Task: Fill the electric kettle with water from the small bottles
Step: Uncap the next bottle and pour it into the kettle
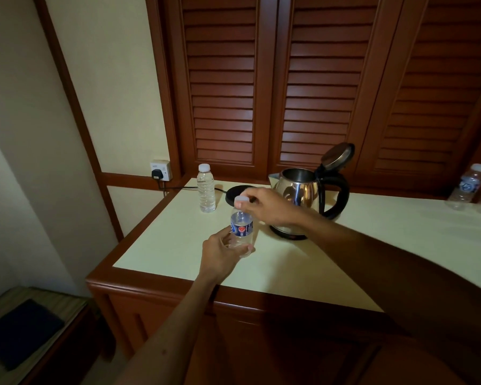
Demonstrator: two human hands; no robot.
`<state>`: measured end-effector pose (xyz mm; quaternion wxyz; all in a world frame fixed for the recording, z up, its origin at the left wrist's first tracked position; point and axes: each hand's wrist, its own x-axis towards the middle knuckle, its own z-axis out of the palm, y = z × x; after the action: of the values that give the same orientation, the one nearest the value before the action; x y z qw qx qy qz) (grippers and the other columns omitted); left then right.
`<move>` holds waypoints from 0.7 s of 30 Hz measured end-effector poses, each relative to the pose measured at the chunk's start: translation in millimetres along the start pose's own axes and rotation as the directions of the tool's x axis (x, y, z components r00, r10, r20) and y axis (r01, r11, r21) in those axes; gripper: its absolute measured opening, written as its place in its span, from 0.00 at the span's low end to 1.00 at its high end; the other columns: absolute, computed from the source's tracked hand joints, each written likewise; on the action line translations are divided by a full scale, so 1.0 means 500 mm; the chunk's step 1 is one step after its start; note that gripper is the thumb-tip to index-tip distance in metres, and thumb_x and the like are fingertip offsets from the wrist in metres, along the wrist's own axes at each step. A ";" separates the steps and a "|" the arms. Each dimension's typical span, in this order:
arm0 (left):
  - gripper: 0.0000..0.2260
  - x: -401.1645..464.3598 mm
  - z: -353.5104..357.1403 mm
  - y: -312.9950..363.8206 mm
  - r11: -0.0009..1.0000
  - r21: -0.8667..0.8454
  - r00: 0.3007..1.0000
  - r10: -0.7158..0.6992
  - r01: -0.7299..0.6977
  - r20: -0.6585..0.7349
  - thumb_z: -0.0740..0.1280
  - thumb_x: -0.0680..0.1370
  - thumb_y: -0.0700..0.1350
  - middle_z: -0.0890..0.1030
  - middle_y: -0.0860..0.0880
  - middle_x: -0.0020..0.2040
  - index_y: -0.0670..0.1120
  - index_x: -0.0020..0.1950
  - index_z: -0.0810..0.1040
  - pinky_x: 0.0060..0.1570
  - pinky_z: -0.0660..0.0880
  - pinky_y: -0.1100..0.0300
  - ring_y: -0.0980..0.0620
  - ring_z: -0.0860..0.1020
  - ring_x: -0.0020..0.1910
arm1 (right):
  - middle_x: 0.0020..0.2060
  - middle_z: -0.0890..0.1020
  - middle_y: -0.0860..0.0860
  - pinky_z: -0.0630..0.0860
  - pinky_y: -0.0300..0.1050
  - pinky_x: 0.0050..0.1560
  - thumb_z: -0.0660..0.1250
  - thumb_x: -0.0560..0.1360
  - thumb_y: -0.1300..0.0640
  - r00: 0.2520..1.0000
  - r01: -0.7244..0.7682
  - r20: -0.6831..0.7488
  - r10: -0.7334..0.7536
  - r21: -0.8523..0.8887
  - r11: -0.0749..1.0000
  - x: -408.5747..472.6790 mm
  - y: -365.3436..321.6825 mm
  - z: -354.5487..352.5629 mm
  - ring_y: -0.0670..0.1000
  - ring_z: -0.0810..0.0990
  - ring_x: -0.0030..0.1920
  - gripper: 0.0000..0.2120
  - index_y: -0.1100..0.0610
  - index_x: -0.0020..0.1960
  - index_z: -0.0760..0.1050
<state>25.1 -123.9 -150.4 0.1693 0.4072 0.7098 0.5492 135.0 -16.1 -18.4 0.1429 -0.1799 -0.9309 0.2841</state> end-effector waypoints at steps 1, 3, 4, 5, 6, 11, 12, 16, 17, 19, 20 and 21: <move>0.22 -0.001 0.000 0.001 1.000 0.004 1.000 0.011 -0.011 0.003 0.79 0.66 0.53 0.86 0.55 0.50 0.54 0.59 0.81 0.54 0.81 0.51 0.54 0.84 0.51 | 0.53 0.78 0.46 0.77 0.43 0.48 0.67 0.76 0.48 0.998 -0.048 0.037 0.043 0.140 0.989 -0.010 0.010 0.012 0.47 0.77 0.52 0.16 0.51 0.62 0.72; 0.20 -0.003 0.001 0.004 1.000 0.012 1.000 0.022 -0.022 -0.002 0.78 0.68 0.51 0.86 0.56 0.50 0.54 0.59 0.81 0.53 0.82 0.51 0.54 0.84 0.50 | 0.60 0.76 0.45 0.78 0.41 0.51 0.70 0.74 0.50 0.995 -0.095 0.064 0.079 0.298 0.950 -0.026 0.027 0.040 0.46 0.76 0.58 0.27 0.51 0.70 0.65; 0.20 -0.004 0.000 0.006 0.999 0.024 1.000 0.026 -0.026 0.001 0.78 0.69 0.50 0.86 0.56 0.50 0.54 0.60 0.81 0.53 0.82 0.52 0.55 0.84 0.49 | 0.62 0.75 0.46 0.78 0.42 0.54 0.71 0.74 0.51 0.995 -0.099 0.047 0.088 0.354 0.930 -0.031 0.034 0.052 0.47 0.76 0.60 0.29 0.52 0.71 0.64; 0.21 -0.005 -0.001 0.008 0.998 0.048 1.000 0.029 -0.030 0.011 0.78 0.69 0.50 0.85 0.56 0.51 0.53 0.61 0.80 0.53 0.81 0.54 0.55 0.83 0.49 | 0.62 0.75 0.46 0.78 0.41 0.54 0.71 0.74 0.52 0.994 -0.108 0.022 0.108 0.394 0.913 -0.033 0.040 0.062 0.48 0.76 0.61 0.30 0.53 0.71 0.64; 0.23 -0.006 -0.002 0.009 0.995 0.090 0.999 0.031 -0.033 0.026 0.79 0.69 0.50 0.85 0.57 0.52 0.53 0.62 0.79 0.54 0.81 0.56 0.56 0.83 0.49 | 0.61 0.76 0.46 0.77 0.38 0.51 0.72 0.73 0.53 0.992 -0.110 -0.011 0.126 0.409 0.906 -0.035 0.044 0.068 0.48 0.76 0.60 0.29 0.54 0.71 0.65; 0.22 -0.012 0.002 0.007 0.912 0.393 0.990 0.071 -0.115 0.125 0.77 0.71 0.52 0.84 0.54 0.51 0.47 0.63 0.80 0.53 0.75 0.60 0.54 0.80 0.49 | 0.53 0.77 0.46 0.75 0.40 0.54 0.73 0.72 0.55 0.961 -0.144 -0.191 0.198 0.261 0.954 -0.053 0.077 0.058 0.47 0.77 0.54 0.25 0.56 0.67 0.69; 0.22 -0.011 0.005 0.005 0.893 0.431 0.986 0.074 -0.134 0.153 0.75 0.73 0.52 0.83 0.51 0.58 0.46 0.64 0.80 0.58 0.74 0.59 0.52 0.80 0.56 | 0.53 0.77 0.47 0.75 0.43 0.57 0.73 0.72 0.56 0.952 -0.156 -0.219 0.214 0.256 0.954 -0.064 0.090 0.051 0.48 0.77 0.55 0.25 0.56 0.66 0.70; 0.15 -0.013 0.026 0.003 0.729 0.609 0.948 0.199 -0.312 0.247 0.62 0.78 0.52 0.82 0.45 0.53 0.43 0.55 0.81 0.58 0.75 0.48 0.44 0.77 0.54 | 0.56 0.78 0.49 0.75 0.40 0.58 0.73 0.71 0.59 0.940 -0.150 -0.249 0.232 0.310 0.939 -0.128 0.143 0.017 0.47 0.78 0.56 0.27 0.56 0.68 0.68; 0.15 -0.011 0.036 0.003 0.654 0.673 0.938 0.220 -0.346 0.268 0.59 0.78 0.52 0.81 0.45 0.49 0.44 0.51 0.79 0.54 0.76 0.48 0.44 0.77 0.50 | 0.55 0.80 0.48 0.76 0.34 0.54 0.73 0.71 0.59 0.939 -0.143 -0.259 0.225 0.303 0.942 -0.148 0.156 0.007 0.44 0.79 0.53 0.27 0.56 0.68 0.68; 0.11 -0.014 0.061 0.022 0.498 0.780 0.924 0.246 -0.379 0.292 0.56 0.78 0.49 0.79 0.45 0.47 0.45 0.48 0.76 0.46 0.76 0.52 0.44 0.76 0.48 | 0.48 0.80 0.42 0.73 0.25 0.44 0.73 0.71 0.60 0.930 -0.144 -0.288 0.226 0.280 0.949 -0.186 0.189 -0.017 0.36 0.80 0.46 0.23 0.56 0.64 0.71; 0.09 -0.016 0.079 0.035 0.455 0.800 0.917 0.258 -0.392 0.304 0.57 0.79 0.47 0.80 0.45 0.46 0.45 0.47 0.75 0.43 0.75 0.54 0.44 0.76 0.47 | 0.45 0.79 0.38 0.72 0.23 0.41 0.73 0.71 0.60 0.923 -0.155 -0.301 0.238 0.275 0.949 -0.204 0.206 -0.031 0.33 0.79 0.43 0.21 0.54 0.61 0.71; 0.08 -0.019 0.102 0.053 0.431 0.803 0.908 0.271 -0.412 0.320 0.57 0.79 0.46 0.80 0.45 0.45 0.45 0.45 0.74 0.41 0.74 0.54 0.44 0.76 0.46 | 0.44 0.77 0.36 0.71 0.23 0.39 0.74 0.71 0.59 0.914 -0.173 -0.316 0.254 0.264 0.949 -0.222 0.224 -0.046 0.32 0.79 0.42 0.21 0.52 0.59 0.69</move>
<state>76.4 -96.8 -145.5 -0.1186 0.6098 0.7748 0.1177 270.9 35.4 -83.3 0.2921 -0.3105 -0.8263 0.3680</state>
